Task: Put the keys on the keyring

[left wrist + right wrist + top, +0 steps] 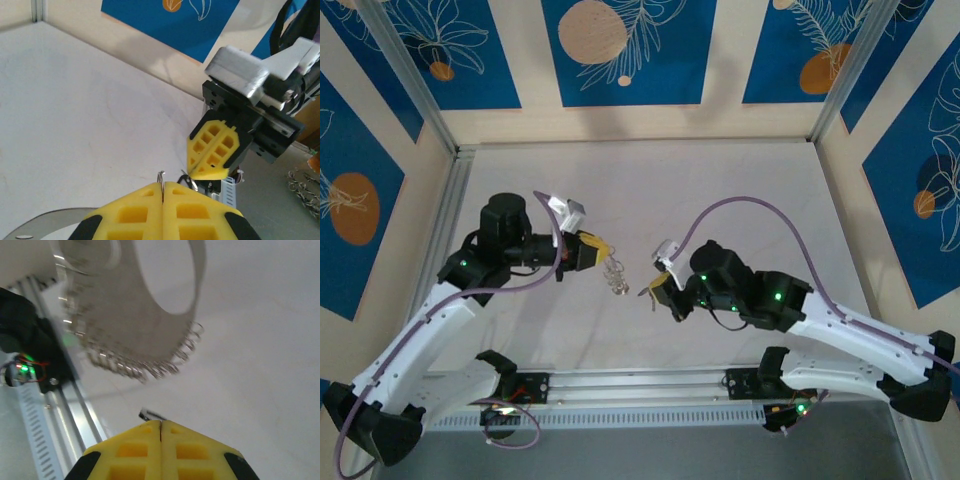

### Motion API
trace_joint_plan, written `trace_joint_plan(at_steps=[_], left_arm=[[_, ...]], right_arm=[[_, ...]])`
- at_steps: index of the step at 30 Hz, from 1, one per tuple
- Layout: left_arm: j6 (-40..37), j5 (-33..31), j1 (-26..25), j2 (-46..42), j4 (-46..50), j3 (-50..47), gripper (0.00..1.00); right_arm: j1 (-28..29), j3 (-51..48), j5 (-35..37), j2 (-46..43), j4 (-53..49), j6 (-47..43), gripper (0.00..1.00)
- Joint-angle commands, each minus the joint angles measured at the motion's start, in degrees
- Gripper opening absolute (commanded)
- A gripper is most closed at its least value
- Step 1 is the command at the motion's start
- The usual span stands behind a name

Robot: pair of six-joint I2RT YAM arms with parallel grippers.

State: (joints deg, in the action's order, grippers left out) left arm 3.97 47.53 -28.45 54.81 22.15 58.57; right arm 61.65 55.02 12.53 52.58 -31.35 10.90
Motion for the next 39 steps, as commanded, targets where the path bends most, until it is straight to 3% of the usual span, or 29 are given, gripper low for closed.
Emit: trace_joint_plan(at_steps=[1, 6, 11, 20, 28, 39], left_arm=[[-3.6, 1.7, 0.8, -1.6, 3.8, 4.2, 0.0], [-4.9, 1.6, 0.7, -1.6, 6.6, 7.3, 0.0], [-5.8, 2.1, 0.6, -0.4, 7.3, 8.7, 0.0], [-6.7, 8.5, -0.1, 0.0, 8.1, 12.1, 0.0], [-7.3, 12.3, -0.7, 0.9, 8.6, 13.5, 0.0], [-7.4, 12.9, -1.2, 1.4, 7.5, 13.5, 0.0]], right_arm=[[-1.0, 3.2, -8.1, 0.5, 4.6, -5.0, 0.0], [-4.9, 9.2, -20.3, 2.2, 7.7, -4.6, 0.0], [-14.4, 7.0, -32.0, 1.3, 14.9, 1.1, 0.0], [-15.4, 13.6, -43.2, 6.3, 14.2, -0.3, 0.0], [-15.8, 16.7, -44.5, 7.9, 11.9, -6.2, 0.0], [-18.3, 20.6, -49.5, 14.5, 12.1, -4.7, 0.0]])
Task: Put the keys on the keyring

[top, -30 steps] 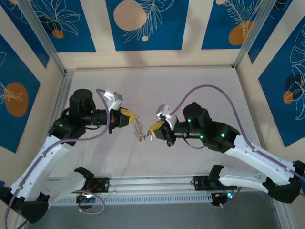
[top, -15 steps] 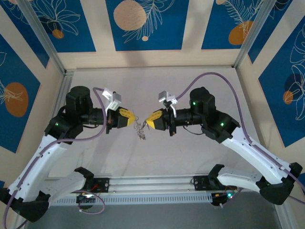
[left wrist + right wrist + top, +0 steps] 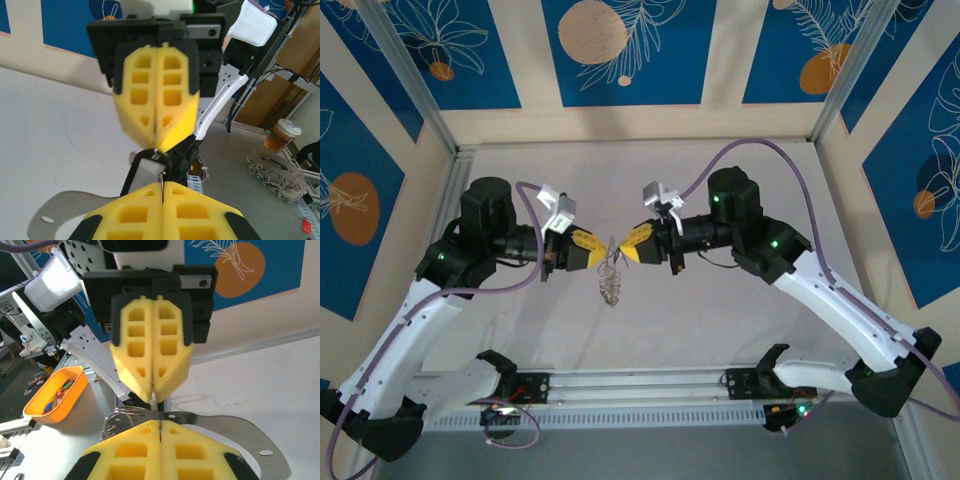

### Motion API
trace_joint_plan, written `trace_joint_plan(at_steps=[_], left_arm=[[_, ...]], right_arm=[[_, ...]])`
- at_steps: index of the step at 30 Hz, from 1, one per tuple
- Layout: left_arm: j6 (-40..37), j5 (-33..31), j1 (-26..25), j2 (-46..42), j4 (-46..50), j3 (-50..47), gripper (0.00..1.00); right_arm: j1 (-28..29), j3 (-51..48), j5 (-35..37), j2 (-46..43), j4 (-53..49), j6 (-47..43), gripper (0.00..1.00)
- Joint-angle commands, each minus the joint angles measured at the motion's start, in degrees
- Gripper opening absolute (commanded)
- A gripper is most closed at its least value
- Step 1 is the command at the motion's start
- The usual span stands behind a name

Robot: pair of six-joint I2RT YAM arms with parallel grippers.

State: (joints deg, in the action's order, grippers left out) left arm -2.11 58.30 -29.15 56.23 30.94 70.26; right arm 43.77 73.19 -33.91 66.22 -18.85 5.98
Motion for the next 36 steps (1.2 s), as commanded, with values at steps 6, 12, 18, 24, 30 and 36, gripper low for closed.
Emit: trace_joint_plan(at_steps=[6, 12, 18, 24, 30, 36], left_arm=[[-1.8, 1.4, -0.5, 0.4, -1.5, 1.7, 0.0], [-2.5, 1.0, -0.6, 0.7, -1.0, 1.6, 0.0], [-2.3, 0.9, -1.0, 0.6, -1.1, 1.9, 0.0], [-2.4, 0.7, -1.7, 0.8, -1.0, 2.2, 0.0], [-2.4, 0.4, -2.3, 0.8, -1.5, 2.1, 0.0], [-2.3, 0.3, -2.3, 0.5, -1.5, 1.6, 0.0]], right_arm=[[-0.1, 3.4, -5.2, 1.8, -1.9, 0.1, 0.0], [0.1, 3.2, -6.1, 0.4, -3.0, -0.1, 0.0], [0.2, 3.9, -8.0, 1.6, -4.0, -0.3, 0.0], [0.8, 4.8, -8.6, 3.0, -3.6, 0.4, 0.0], [1.1, 6.4, -7.5, 4.8, -5.2, 1.1, 0.0], [1.2, 5.5, -4.5, 4.3, -5.1, 0.6, 0.0]])
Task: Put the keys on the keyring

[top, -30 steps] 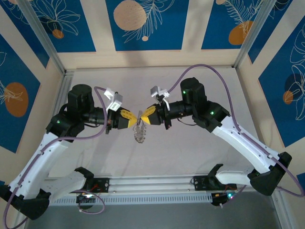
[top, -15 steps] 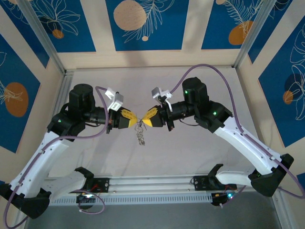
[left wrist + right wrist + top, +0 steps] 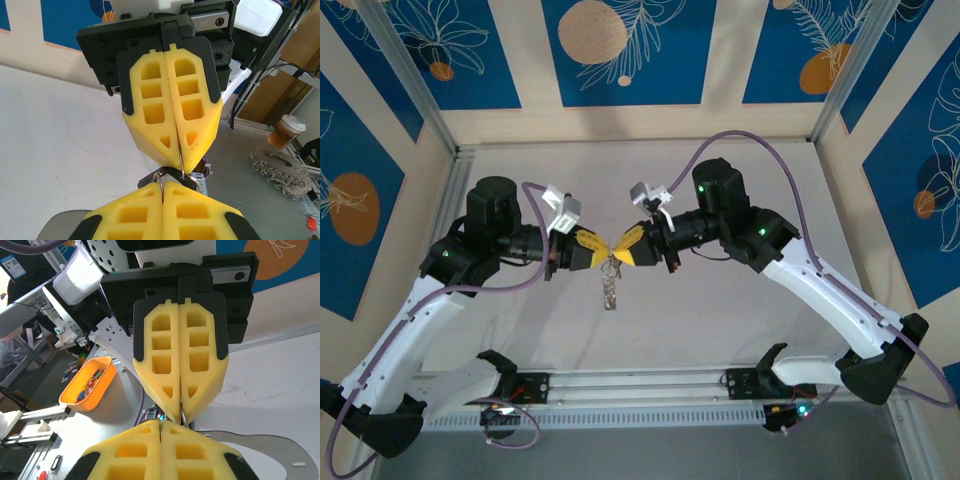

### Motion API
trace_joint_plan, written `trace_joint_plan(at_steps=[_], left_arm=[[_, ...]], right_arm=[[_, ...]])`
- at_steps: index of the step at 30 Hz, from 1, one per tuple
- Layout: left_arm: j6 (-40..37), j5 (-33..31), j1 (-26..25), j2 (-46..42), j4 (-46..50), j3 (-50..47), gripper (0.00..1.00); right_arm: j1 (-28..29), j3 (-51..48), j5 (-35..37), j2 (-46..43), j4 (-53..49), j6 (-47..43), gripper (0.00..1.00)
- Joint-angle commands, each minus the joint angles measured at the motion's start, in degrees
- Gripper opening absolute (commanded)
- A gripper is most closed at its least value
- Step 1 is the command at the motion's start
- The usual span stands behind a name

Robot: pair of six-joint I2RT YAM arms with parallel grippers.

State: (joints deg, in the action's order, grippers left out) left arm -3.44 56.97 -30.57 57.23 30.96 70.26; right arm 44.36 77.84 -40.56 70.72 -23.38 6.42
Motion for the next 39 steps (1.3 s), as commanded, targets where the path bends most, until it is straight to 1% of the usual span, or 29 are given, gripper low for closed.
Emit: trace_joint_plan(at_steps=[1, 5, 9, 14, 25, 35, 39], left_arm=[[-1.0, 1.4, -0.9, -0.6, -1.5, 1.5, 0.0], [-1.6, 0.7, -0.9, -0.7, -0.9, 1.4, 0.0], [-1.5, 0.7, -0.9, -1.1, -0.9, 1.6, 0.0], [-1.7, 0.1, -0.9, -1.1, -0.3, 1.8, 0.0], [-3.7, -3.5, -1.4, -1.4, 1.2, 1.8, 0.0], [-6.5, -9.1, -1.4, -1.7, 3.6, 2.3, 0.0], [-6.8, -8.7, -1.4, -1.1, 3.9, 2.7, 0.0]], right_arm=[[0.5, 0.6, 2.7, -0.6, -0.3, 0.2, 0.0], [0.3, -0.1, 4.8, -1.7, 1.1, 1.2, 0.0], [-0.6, 0.3, 6.2, -1.6, 0.2, 3.2, 0.0], [-0.4, 1.9, 4.4, 0.3, -1.3, 4.3, 0.0], [0.5, 4.6, 3.6, 2.5, -6.2, 4.4, 0.0], [0.9, 4.9, 3.6, 2.3, -10.9, 5.2, 0.0], [0.8, 5.3, 3.6, 3.1, -10.9, 5.5, 0.0]])
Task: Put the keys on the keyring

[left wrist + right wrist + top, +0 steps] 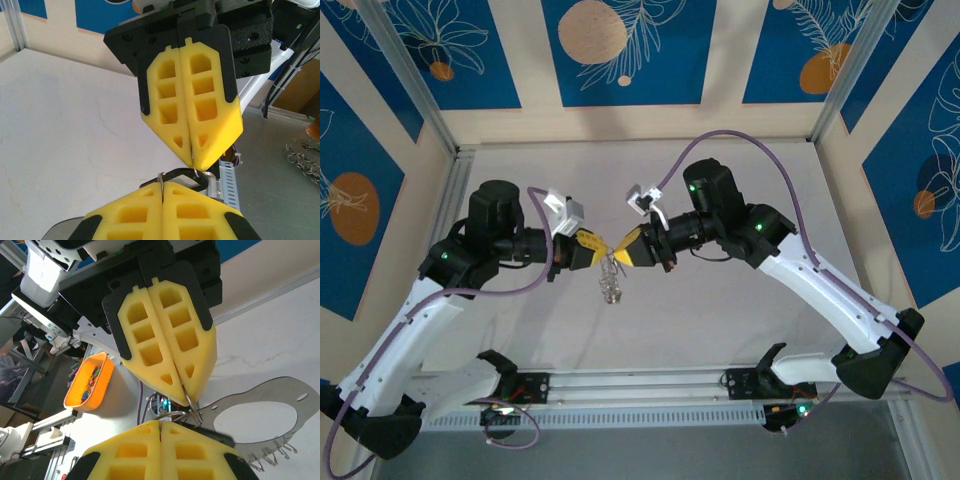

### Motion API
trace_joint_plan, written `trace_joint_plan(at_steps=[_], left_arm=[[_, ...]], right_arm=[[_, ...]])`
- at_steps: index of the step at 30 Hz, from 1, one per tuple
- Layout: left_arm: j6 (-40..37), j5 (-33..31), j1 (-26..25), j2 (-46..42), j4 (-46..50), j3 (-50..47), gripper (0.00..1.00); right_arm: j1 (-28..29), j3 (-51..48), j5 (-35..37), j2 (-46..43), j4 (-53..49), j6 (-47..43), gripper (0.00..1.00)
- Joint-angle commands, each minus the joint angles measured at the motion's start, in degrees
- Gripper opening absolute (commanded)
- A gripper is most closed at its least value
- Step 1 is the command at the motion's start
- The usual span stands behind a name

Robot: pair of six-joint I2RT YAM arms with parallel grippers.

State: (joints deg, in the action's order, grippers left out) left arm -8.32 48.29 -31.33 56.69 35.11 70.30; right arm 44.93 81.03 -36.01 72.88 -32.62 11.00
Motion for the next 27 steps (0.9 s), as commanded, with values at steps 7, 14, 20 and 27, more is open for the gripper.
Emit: trace_joint_plan(at_steps=[7, 14, 20, 27], left_arm=[[-2.9, 0.6, -0.8, -0.2, 0.7, 3.6, 0.0], [-3.3, 0.0, -0.9, -0.6, 1.0, 2.5, 0.0], [-4.5, 0.0, -0.9, -0.1, 1.9, 3.1, 0.0], [-5.0, 0.0, -0.9, -0.3, 2.7, 3.2, 0.0]], right_arm=[[-0.8, 2.8, 0.1, 3.0, 1.1, 5.1, 0.0], [-0.5, 2.2, 0.9, 2.7, 2.7, 7.3, 0.0], [-0.3, 2.3, 1.5, 2.2, 3.2, 8.0, 0.0], [0.1, 2.0, 2.3, 2.1, 4.4, 9.0, 0.0]])
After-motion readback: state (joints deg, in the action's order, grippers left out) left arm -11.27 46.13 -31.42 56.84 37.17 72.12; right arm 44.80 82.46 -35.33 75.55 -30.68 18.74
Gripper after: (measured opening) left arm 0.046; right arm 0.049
